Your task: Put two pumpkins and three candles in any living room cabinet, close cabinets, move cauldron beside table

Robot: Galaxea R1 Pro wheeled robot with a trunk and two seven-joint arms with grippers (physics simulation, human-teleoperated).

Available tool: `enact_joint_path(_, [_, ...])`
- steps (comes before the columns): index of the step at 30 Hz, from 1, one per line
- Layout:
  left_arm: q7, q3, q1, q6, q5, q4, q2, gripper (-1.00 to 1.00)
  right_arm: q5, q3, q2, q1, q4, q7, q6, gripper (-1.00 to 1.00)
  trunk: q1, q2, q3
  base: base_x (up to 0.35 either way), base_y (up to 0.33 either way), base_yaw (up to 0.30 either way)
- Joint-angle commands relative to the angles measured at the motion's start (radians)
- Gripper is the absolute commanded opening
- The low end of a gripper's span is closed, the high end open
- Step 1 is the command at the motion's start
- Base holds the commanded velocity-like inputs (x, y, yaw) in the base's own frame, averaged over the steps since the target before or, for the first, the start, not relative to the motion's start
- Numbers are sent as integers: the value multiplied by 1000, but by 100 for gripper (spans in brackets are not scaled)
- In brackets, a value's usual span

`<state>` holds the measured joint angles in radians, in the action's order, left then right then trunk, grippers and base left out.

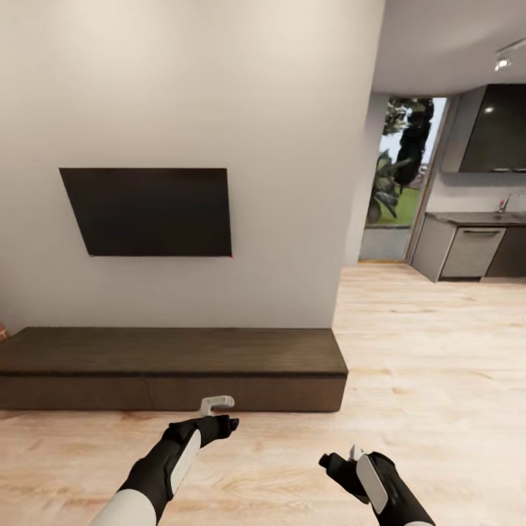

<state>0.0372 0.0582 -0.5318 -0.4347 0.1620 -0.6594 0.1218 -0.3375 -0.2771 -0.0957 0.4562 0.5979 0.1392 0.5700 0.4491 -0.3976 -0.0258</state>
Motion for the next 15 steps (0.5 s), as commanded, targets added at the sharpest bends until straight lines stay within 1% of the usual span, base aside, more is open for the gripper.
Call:
enact_joint_path(1, [-2,2,0,-6,10,-2,-1,100,-11,-4,-1,1,2,8,4,100,1,-2,-3,106,129,-266])
enact_joint_path(6, [-2,2,0,-6,10,-2,-1,100,-11,-4,-1,1,2,8,4,100,1,-2,-6,133,185,-266])
enact_joint_path(12, [-2,2,0,-6,10,-2,-1,100,-11,-4,-1,1,2,8,4,100,1,-2,-9,155,258,-261])
enact_joint_path(15, [-2,2,0,-6,10,-2,-1,100,-11,-3,-1,1,2,8,4,100,1,-2,-10,55,306,-145])
